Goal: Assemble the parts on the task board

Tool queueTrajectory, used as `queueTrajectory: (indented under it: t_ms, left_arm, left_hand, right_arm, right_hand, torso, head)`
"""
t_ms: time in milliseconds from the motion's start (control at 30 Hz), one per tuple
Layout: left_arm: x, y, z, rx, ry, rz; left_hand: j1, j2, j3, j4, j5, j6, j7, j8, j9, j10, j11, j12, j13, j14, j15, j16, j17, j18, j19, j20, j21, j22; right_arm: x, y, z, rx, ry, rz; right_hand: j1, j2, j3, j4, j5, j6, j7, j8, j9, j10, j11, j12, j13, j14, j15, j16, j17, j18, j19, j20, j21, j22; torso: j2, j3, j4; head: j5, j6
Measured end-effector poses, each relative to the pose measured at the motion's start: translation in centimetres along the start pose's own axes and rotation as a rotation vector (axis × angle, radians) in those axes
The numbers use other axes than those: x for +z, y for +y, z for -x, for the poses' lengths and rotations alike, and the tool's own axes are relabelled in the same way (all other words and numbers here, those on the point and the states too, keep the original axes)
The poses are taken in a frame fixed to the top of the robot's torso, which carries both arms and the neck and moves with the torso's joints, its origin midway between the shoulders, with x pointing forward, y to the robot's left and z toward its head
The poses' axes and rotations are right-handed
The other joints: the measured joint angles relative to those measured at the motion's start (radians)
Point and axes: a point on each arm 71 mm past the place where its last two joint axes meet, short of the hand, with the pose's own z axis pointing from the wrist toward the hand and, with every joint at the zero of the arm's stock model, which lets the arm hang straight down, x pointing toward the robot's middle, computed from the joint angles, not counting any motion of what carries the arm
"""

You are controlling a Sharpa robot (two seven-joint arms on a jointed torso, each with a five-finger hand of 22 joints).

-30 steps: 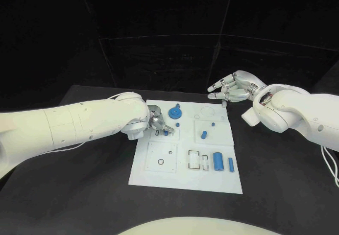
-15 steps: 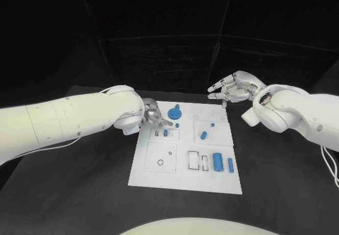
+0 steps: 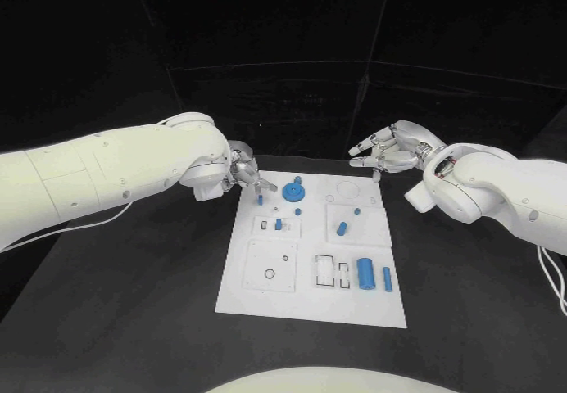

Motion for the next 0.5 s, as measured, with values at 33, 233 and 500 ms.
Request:
queueTrajectory:
  t_ms: [33, 233, 500]
  left_arm:
    - [0.2, 0.0, 0.1, 0.004, 0.006, 0.008]
    - [1.6, 0.6, 0.3, 0.021, 0.043, 0.064]
    - [3.0, 1.1, 0.2, 0.029, 0.062, 0.102]
  left_hand:
    - [0.002, 0.002, -0.002, -0.002, 0.000, 0.000, 0.000, -0.002, -0.003, -0.005, -0.002, -0.006, -0.006, 0.000, 0.000, 0.000, 0.000, 0.000, -0.002, 0.002, 0.000, 0.000]
    - [0.029, 0.029, -0.008, -0.002, 0.000, 0.000, 0.008, -0.013, -0.022, -0.043, 0.004, -0.045, -0.052, -0.004, 0.004, 0.000, 0.000, 0.000, -0.008, 0.008, -0.008, -0.010]
    - [0.040, 0.040, -0.011, 0.000, 0.000, -0.003, 0.011, -0.014, -0.034, -0.056, 0.007, -0.065, -0.080, 0.000, 0.007, 0.000, 0.000, 0.000, -0.009, 0.008, -0.012, -0.011]
  right_arm:
    - [0.0, 0.0, 0.0, 0.000, 0.000, 0.000]
    - [0.1, 0.0, 0.0, 0.000, 0.000, 0.000]
    - [0.2, 0.2, -0.2, -0.002, 0.004, 0.004]
  right_hand:
    - [0.000, 0.000, 0.000, 0.000, 0.000, 0.000, 0.000, 0.000, 0.000, 0.000, 0.000, 0.000, 0.000, 0.000, 0.000, 0.000, 0.000, 0.000, 0.000, 0.000, 0.000, 0.000]
    - [0.000, 0.000, 0.000, 0.000, 0.000, -0.003, -0.003, 0.000, 0.000, 0.000, 0.000, 0.000, 0.000, 0.000, 0.000, 0.000, 0.000, 0.000, 0.000, 0.000, 0.000, 0.000]
    - [0.000, 0.000, 0.000, 0.000, 0.000, -0.003, -0.003, 0.000, 0.000, 0.000, 0.000, 0.000, 0.000, 0.000, 0.000, 0.000, 0.000, 0.000, 0.000, 0.000, 0.000, 0.000]
  torso:
    - [0.000, -0.0003, -0.0001]
    - [0.000, -0.0013, -0.0017]
    - [0.001, -0.0010, -0.0019]
  head:
    - [0.000, 0.000]
    - [0.001, 0.003]
    - [0.004, 0.006]
